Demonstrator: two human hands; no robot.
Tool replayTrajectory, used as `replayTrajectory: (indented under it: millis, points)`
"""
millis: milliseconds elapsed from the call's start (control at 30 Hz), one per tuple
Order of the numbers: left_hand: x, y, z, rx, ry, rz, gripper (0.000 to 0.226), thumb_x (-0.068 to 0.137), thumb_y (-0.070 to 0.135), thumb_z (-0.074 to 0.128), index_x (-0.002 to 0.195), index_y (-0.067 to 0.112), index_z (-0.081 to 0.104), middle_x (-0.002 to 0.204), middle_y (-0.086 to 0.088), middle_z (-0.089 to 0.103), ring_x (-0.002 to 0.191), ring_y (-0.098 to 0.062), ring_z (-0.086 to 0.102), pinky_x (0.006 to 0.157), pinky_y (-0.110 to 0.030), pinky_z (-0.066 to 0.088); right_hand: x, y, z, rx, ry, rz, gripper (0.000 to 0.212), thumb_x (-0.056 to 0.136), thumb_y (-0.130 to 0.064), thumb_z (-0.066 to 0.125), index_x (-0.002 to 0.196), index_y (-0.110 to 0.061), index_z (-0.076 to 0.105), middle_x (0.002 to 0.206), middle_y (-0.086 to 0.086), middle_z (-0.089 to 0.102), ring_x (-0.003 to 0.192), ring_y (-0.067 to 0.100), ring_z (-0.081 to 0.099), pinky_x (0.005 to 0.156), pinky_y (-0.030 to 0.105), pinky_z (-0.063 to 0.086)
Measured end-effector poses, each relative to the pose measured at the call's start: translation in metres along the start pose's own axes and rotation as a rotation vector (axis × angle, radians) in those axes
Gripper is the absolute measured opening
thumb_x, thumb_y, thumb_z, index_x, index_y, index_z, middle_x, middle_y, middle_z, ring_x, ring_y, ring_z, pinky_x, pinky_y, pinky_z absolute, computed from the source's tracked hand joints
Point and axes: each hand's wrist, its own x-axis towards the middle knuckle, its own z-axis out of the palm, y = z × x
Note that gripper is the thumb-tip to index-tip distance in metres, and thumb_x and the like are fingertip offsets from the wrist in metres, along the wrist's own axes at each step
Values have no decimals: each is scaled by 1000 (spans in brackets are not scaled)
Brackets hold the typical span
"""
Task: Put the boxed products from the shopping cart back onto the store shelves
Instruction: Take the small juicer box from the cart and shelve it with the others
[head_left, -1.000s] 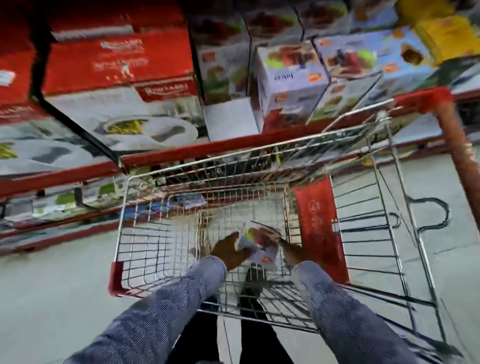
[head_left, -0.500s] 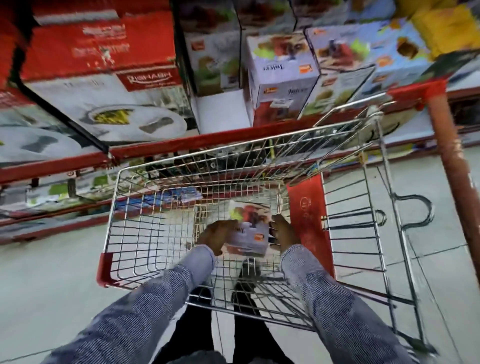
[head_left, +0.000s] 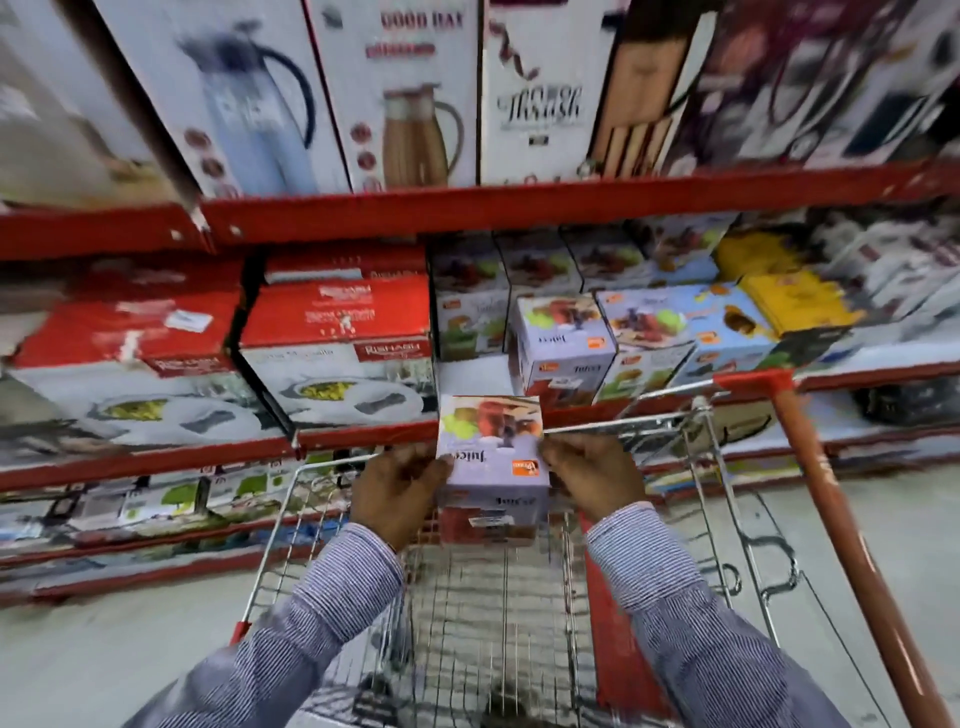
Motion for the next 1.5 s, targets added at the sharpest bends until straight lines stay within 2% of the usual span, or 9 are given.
replayTrajectory:
  millis: [167, 400, 500, 667, 867, 1067, 1200, 1333, 1500]
  points:
    - [7, 35, -10, 14, 14, 111, 21, 85, 23, 71, 104, 15, 76, 90, -3, 78, 82, -20, 73, 82, -45, 60, 17, -31, -10, -15, 15, -84, 20, 80, -22, 69, 98, -17, 77, 91, -5, 76, 85, 10, 68, 84, 25, 53]
    - [21, 53, -6, 105, 15, 209, 41, 83, 36, 66, 121, 21, 67, 112, -1, 74, 96, -21, 72, 88, -45, 59, 46, -51, -14, -45, 8, -101, 32, 82, -15, 66, 113, -14, 70, 107, 1, 75, 98, 17, 68, 96, 35, 52]
    - [26, 55, -1, 161, 21, 205, 42, 89, 19, 65, 130, 20, 60, 118, 4, 68, 109, -12, 61, 100, -25, 44, 58, -52, -11, -63, -1, -93, 37, 82, -11, 65, 118, -15, 67, 112, 2, 74, 103, 18, 68, 99, 36, 51]
    - [34, 50, 11, 163, 62, 186, 52, 90, 8, 62, 139, 20, 51, 133, -3, 62, 123, -15, 55, 95, -20, 35, 72, -54, -1, -70, 26, -109, 42, 84, -2, 62, 125, -13, 62, 118, 4, 70, 104, 16, 65, 93, 20, 44]
    - [52, 38, 31, 98, 117, 116, 52, 90, 3, 61, 138, 22, 53, 136, -4, 61, 123, -22, 59, 102, -25, 40, 89, -46, 7, -133, 52, -96, 42, 85, -4, 63, 125, -17, 63, 121, 3, 69, 81, 12, 60, 82, 17, 45]
    - [65, 32, 41, 134, 203, 137, 51, 89, 2, 60, 133, 27, 57, 125, -4, 69, 112, -21, 67, 99, -28, 47, 99, -45, 20, -214, 39, -117, 43, 84, 0, 59, 126, -10, 62, 112, 8, 72, 100, 21, 67, 99, 31, 50]
    - [73, 35, 44, 205, 264, 201, 39, 88, 8, 65, 125, 19, 66, 110, -6, 76, 101, -23, 71, 94, -31, 51, 99, -50, 22, -421, 60, -222, 32, 84, -4, 59, 115, -5, 66, 111, 14, 71, 100, 29, 66, 92, 38, 55]
    - [79, 41, 41, 526, 259, 360, 17, 90, 15, 59, 97, 12, 74, 83, -13, 78, 73, -29, 72, 65, -28, 52, 97, -58, 33, -831, 25, -295, 40, 80, -17, 63, 120, -13, 58, 121, 14, 49, 116, 34, 48, 85, 42, 53]
    - [87, 64, 40, 1046, 34, 387, 43, 91, 11, 51, 134, 14, 48, 103, -20, 72, 96, -39, 70, 78, -45, 57, 108, -65, 44, -989, 17, -335, 47, 81, -17, 61, 126, -9, 49, 128, 17, 39, 121, 36, 37, 89, 44, 47]
